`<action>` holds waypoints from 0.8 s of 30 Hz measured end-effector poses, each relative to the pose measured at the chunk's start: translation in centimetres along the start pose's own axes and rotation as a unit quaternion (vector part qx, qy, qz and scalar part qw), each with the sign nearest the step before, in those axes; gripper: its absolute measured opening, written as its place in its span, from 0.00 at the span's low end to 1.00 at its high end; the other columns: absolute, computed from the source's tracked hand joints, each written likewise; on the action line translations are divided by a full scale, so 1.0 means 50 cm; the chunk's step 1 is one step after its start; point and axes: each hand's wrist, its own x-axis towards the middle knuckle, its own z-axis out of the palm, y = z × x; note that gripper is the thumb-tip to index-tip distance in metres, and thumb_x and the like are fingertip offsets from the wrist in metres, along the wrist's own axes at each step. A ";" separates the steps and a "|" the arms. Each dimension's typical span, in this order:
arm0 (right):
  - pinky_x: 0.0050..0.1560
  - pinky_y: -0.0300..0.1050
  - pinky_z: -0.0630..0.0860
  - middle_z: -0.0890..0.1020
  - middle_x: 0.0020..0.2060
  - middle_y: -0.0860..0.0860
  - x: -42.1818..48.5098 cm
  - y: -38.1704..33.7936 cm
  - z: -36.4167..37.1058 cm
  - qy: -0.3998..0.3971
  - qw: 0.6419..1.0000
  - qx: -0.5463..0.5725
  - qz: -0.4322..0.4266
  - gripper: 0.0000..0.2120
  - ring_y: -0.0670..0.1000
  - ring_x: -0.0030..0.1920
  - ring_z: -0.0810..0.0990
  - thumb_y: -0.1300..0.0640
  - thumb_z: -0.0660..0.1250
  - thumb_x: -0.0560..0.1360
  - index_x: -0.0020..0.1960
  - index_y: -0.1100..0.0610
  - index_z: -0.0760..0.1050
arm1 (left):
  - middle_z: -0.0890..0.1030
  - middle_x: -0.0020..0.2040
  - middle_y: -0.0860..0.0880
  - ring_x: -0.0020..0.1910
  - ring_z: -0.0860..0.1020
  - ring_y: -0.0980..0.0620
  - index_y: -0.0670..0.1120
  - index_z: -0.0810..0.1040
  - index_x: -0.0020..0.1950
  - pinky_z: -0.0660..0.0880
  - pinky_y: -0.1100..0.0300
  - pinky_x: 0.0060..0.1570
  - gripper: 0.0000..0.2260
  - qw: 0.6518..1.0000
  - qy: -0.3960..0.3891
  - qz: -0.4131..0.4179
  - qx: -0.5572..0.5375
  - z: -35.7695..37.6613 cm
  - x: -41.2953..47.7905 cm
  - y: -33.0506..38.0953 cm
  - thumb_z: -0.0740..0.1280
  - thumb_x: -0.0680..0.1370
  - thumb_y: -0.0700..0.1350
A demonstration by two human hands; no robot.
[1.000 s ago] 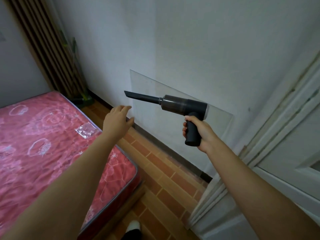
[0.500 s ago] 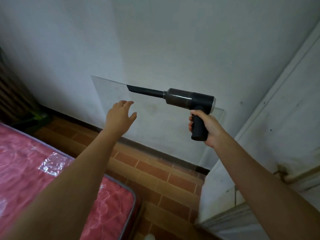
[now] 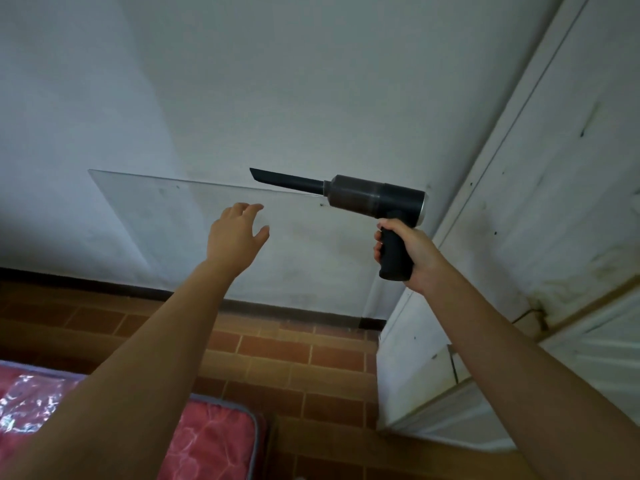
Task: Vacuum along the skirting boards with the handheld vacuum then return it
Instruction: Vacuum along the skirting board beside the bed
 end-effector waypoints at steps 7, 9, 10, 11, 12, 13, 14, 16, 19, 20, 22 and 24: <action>0.31 0.40 0.78 0.79 0.35 0.54 -0.030 0.007 -0.031 0.021 1.000 0.016 -0.015 0.16 0.49 0.32 0.78 0.60 0.69 0.72 0.58 0.61 0.73 | 0.71 0.68 0.41 0.66 0.68 0.42 0.44 0.68 0.71 0.68 0.48 0.62 0.21 1.000 -0.003 0.026 -0.008 0.006 -0.007 0.022 0.62 0.79 0.48; 0.32 0.40 0.78 0.79 0.36 0.54 -0.042 0.013 -0.037 0.023 1.000 0.015 -0.013 0.15 0.49 0.32 0.78 0.60 0.69 0.73 0.58 0.61 0.73 | 0.71 0.68 0.41 0.66 0.69 0.42 0.44 0.68 0.71 0.68 0.48 0.62 0.21 1.000 -0.004 0.021 -0.004 0.006 -0.023 0.019 0.62 0.79 0.48; 0.31 0.40 0.78 0.79 0.36 0.54 -0.047 0.016 -0.040 0.022 1.000 0.016 -0.012 0.15 0.49 0.32 0.78 0.60 0.69 0.73 0.58 0.61 0.73 | 0.71 0.68 0.41 0.66 0.69 0.42 0.44 0.68 0.71 0.68 0.48 0.62 0.21 1.000 -0.003 0.019 -0.002 0.005 -0.031 0.017 0.62 0.79 0.48; 0.31 0.40 0.78 0.79 0.36 0.54 -0.051 0.018 -0.042 0.020 1.000 0.017 -0.011 0.16 0.49 0.32 0.78 0.60 0.69 0.73 0.59 0.61 0.73 | 0.71 0.68 0.41 0.66 0.69 0.42 0.44 0.68 0.71 0.69 0.48 0.62 0.21 1.000 -0.002 0.017 -0.001 0.003 -0.038 0.016 0.62 0.79 0.48; 0.31 0.40 0.78 0.79 0.36 0.54 -0.054 0.020 -0.042 0.018 1.000 0.016 -0.010 0.16 0.48 0.32 0.78 0.60 0.69 0.73 0.59 0.61 0.73 | 0.71 0.68 0.41 0.66 0.69 0.42 0.44 0.68 0.71 0.69 0.48 0.62 0.21 1.000 0.001 0.014 0.000 0.001 -0.045 0.015 0.62 0.79 0.48; 0.31 0.40 0.78 0.79 0.36 0.54 -0.057 0.023 -0.042 0.015 1.000 0.014 -0.009 0.16 0.48 0.31 0.78 0.59 0.69 0.73 0.59 0.61 0.73 | 0.71 0.68 0.41 0.66 0.69 0.42 0.44 0.68 0.71 0.69 0.48 0.62 0.21 1.000 0.004 0.012 0.000 -0.002 -0.052 0.013 0.62 0.79 0.48; 0.31 0.40 0.78 0.79 0.36 0.54 -0.059 0.026 -0.042 0.011 1.000 0.013 -0.008 0.16 0.48 0.31 0.78 0.59 0.69 0.73 0.59 0.61 0.73 | 0.71 0.68 0.41 0.66 0.69 0.42 0.44 0.68 0.71 0.68 0.48 0.62 0.20 1.000 0.007 0.008 -0.001 -0.005 -0.059 0.011 0.62 0.79 0.48; 0.31 0.40 0.78 0.79 0.35 0.54 -0.059 0.031 -0.040 0.000 1.000 0.010 -0.007 0.16 0.48 0.31 0.78 0.60 0.69 0.72 0.59 0.61 0.73 | 0.71 0.68 0.41 0.66 0.69 0.42 0.44 0.69 0.71 0.68 0.49 0.62 0.20 1.000 0.016 0.001 -0.002 -0.010 -0.070 0.006 0.62 0.79 0.48; 0.31 0.39 0.78 0.79 0.35 0.54 -0.056 0.040 -0.027 -0.010 1.000 0.002 0.004 0.16 0.49 0.32 0.78 0.60 0.69 0.73 0.59 0.61 0.73 | 0.71 0.67 0.41 0.66 0.69 0.42 0.43 0.69 0.70 0.68 0.48 0.62 0.20 1.000 0.015 -0.015 0.002 -0.016 -0.085 -0.009 0.62 0.79 0.47; 0.31 0.39 0.78 0.79 0.35 0.54 -0.053 0.043 -0.020 -0.012 1.000 0.004 0.009 0.15 0.49 0.32 0.77 0.60 0.69 0.73 0.58 0.61 0.74 | 0.71 0.67 0.41 0.66 0.69 0.42 0.43 0.69 0.70 0.68 0.48 0.62 0.20 1.000 0.014 -0.020 0.004 -0.018 -0.089 -0.016 0.62 0.79 0.47; 0.31 0.39 0.78 0.79 0.35 0.54 -0.043 0.048 -0.007 -0.017 1.000 0.010 0.018 0.15 0.49 0.32 0.77 0.60 0.69 0.72 0.58 0.61 0.74 | 0.71 0.68 0.41 0.66 0.69 0.42 0.43 0.68 0.70 0.68 0.48 0.62 0.20 0.999 0.013 -0.029 0.008 -0.022 -0.091 -0.030 0.62 0.79 0.47; 0.32 0.39 0.78 0.79 0.35 0.54 -0.030 0.052 0.008 -0.024 0.999 0.009 0.024 0.14 0.49 0.32 0.77 0.60 0.69 0.72 0.57 0.61 0.74 | 0.71 0.68 0.41 0.66 0.69 0.42 0.43 0.68 0.71 0.69 0.48 0.62 0.20 0.999 0.013 -0.039 0.012 -0.027 -0.088 -0.046 0.62 0.79 0.48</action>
